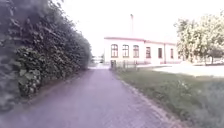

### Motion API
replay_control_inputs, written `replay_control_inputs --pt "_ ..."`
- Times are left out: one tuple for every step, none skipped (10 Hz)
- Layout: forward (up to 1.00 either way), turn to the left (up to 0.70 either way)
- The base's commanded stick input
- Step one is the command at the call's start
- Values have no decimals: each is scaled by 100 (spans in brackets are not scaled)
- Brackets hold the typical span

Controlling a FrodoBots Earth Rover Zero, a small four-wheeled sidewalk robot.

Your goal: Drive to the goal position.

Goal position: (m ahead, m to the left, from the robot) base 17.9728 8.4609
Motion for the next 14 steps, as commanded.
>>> replay_control_inputs --pt "44 2" --pt "44 2" --pt "44 2" --pt "44 2" --pt "44 2" --pt "44 2" --pt "44 2" --pt "44 2" --pt "44 2" --pt "44 2" --pt "44 2" --pt "44 2" --pt "44 2" --pt "44 2"
